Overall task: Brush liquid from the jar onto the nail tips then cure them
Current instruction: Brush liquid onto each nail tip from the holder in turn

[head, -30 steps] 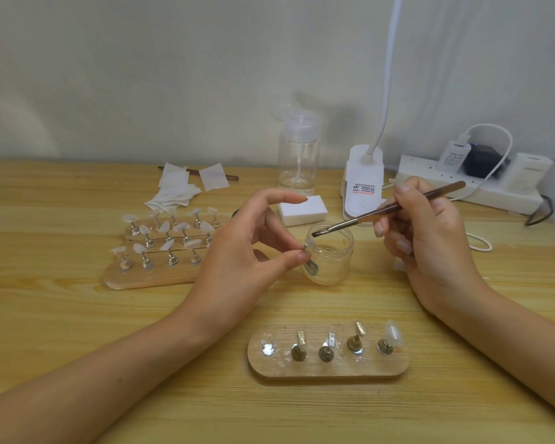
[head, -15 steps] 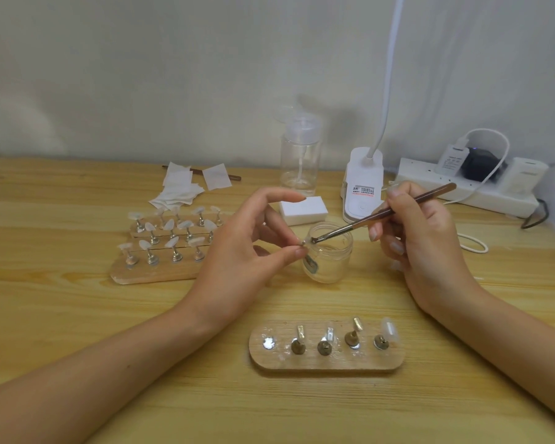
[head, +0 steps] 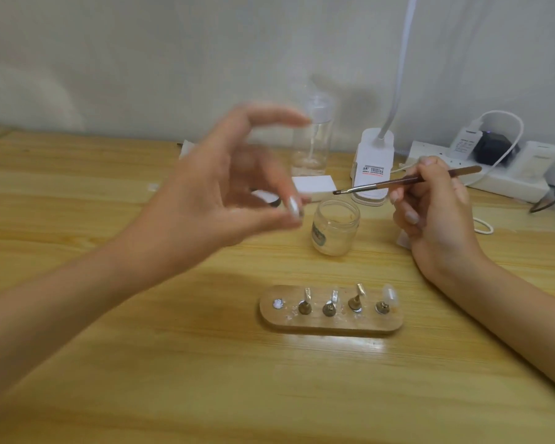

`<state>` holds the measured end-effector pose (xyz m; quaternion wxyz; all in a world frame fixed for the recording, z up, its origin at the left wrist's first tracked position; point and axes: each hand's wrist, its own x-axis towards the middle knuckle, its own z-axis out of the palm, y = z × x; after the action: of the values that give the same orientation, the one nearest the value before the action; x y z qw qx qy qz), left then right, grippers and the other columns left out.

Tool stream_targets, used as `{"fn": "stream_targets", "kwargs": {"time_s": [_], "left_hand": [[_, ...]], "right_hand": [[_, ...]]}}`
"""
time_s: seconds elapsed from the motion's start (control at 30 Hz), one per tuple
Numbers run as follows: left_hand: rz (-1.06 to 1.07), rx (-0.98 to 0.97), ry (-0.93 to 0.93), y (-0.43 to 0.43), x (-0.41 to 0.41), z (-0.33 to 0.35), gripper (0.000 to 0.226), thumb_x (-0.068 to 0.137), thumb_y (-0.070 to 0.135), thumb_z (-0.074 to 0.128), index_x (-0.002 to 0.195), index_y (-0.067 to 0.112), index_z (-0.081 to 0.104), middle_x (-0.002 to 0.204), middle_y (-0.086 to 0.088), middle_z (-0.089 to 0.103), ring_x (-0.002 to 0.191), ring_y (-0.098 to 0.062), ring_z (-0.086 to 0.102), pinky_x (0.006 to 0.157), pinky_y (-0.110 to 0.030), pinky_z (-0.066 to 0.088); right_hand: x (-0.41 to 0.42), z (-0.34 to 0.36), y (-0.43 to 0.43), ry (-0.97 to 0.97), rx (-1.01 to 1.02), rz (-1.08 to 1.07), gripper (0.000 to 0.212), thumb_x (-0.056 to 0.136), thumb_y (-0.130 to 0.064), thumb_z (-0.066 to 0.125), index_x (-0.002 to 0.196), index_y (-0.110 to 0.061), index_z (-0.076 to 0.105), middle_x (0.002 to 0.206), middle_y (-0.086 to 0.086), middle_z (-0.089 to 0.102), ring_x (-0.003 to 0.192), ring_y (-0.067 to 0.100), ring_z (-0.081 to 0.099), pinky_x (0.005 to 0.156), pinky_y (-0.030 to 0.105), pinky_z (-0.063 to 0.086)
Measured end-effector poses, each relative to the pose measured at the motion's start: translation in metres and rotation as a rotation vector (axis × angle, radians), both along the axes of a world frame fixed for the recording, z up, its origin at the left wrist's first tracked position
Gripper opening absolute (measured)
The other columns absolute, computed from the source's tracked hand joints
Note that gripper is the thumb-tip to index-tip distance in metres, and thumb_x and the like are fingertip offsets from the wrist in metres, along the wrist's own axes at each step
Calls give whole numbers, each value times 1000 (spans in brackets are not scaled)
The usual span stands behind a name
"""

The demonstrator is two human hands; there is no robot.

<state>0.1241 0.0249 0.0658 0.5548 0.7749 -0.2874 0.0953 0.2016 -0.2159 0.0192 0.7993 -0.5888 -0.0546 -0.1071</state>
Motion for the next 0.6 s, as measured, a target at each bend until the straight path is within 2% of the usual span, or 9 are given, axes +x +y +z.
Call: {"fn": "stream_targets", "kwargs": {"time_s": [0.1,0.23,0.3,0.37,0.43,0.5,0.6], "left_hand": [[4,130,86,6,-16,-28,66,78,28,75,137,38,46,84,6,74,107,-15,70,94,-36,53],[-8,120,206,13,-24,-56,71,78,15,80,134,43,47,86,2,75,109,-16,69,95,-22,50],[-10,126,229,14,-24,-61,72,78,15,80,134,43,46,86,2,75,107,-15,70,96,-15,47],[-7,135,236,16,-25,-63,72,79,16,80,134,45,45,88,4,74,107,-16,70,96,-15,46],[-6,166,233,17,-26,-61,75,79,21,81,136,48,42,97,8,73,109,-15,68,95,-14,45],[4,230,229,18,-26,-62,84,74,35,86,140,54,36,113,17,69,117,-6,62,96,-11,42],[71,366,193,16,-28,-63,97,63,58,82,139,66,24,124,30,58,124,3,48,91,-6,36]], "right_hand": [[0,0,0,-43,23,17,26,104,-23,40,81,-25,52,65,-2,62,46,9,35,43,17,27],[-4,1,0,-128,14,81,25,104,-17,36,95,-28,56,84,-3,64,64,7,47,47,17,33],[-10,3,4,-190,-78,103,26,106,-19,33,109,-28,57,96,-2,65,74,8,51,52,19,39],[-16,13,4,-274,-178,119,27,107,-26,32,116,-28,57,103,0,69,83,11,57,57,21,46],[-19,40,1,-403,-276,175,25,107,-31,34,112,-27,58,99,1,73,90,17,64,61,23,50],[-26,69,-7,-503,-426,248,20,104,-39,44,109,-24,56,101,-1,73,99,19,67,67,23,54],[-42,87,-28,-625,-693,267,45,94,-48,63,111,-9,46,113,-3,67,113,24,64,87,30,54]]}}
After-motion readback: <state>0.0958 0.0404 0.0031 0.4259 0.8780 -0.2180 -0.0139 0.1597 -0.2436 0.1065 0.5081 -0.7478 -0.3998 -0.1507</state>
